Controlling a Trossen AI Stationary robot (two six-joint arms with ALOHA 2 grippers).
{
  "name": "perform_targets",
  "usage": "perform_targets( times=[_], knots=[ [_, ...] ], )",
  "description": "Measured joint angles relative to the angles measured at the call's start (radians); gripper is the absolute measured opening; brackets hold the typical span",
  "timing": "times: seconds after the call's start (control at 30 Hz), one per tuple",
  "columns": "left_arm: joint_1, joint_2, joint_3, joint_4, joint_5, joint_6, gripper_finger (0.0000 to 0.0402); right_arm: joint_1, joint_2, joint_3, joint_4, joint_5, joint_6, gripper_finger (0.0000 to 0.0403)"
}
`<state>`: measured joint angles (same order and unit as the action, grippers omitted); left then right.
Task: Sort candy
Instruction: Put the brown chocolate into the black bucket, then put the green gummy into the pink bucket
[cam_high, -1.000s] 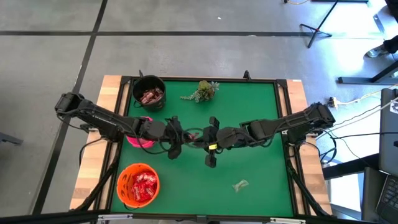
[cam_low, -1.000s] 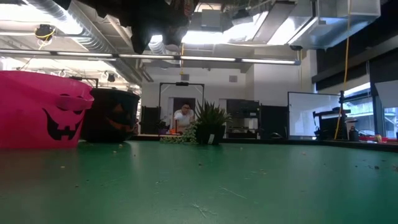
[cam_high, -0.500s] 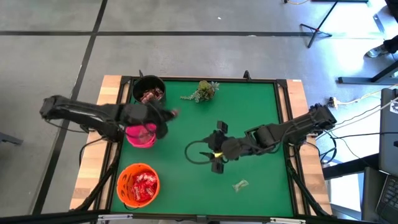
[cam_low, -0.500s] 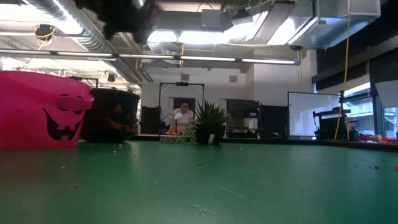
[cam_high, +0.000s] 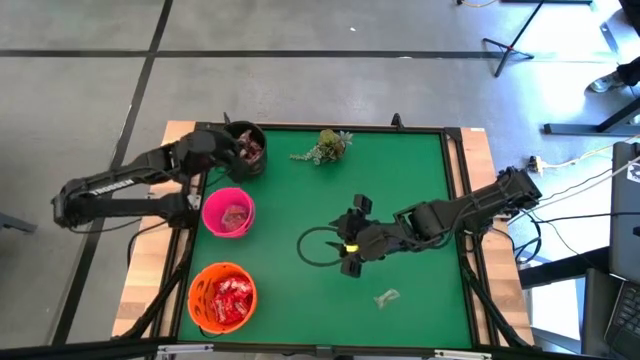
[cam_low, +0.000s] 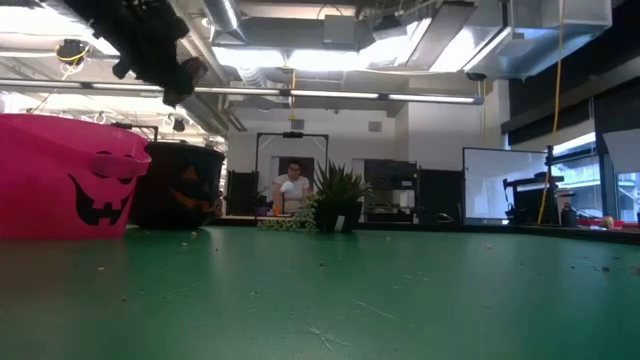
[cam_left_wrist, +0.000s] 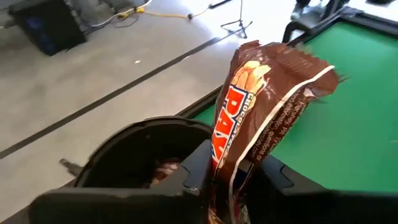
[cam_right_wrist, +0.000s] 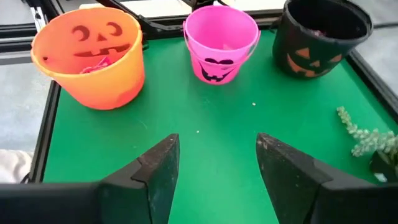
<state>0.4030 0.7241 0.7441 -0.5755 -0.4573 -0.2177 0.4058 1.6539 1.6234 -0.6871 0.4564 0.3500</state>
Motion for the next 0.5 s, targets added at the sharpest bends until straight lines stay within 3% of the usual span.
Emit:
perform_targets(
  times=[0.23, 0.37, 0.5],
  knots=[
    [0.131, 0.022, 0.000, 0.000, 0.068, 0.111, 0.0142, 0.001, 0.000, 0.000, -0.081, -0.003, 0.091, 0.0209],
    [0.145, 0.018, 0.000, 0.002, 0.069, 0.124, 0.0182, 0.003, 0.000, 0.000, -0.153, -0.006, 0.143, 0.0209],
    [0.144, -0.006, 0.015, -0.012, 0.068, 0.124, 0.0198, 0.028, 0.000, 0.000, -0.254, -0.031, 0.217, 0.0209]
  ],
)
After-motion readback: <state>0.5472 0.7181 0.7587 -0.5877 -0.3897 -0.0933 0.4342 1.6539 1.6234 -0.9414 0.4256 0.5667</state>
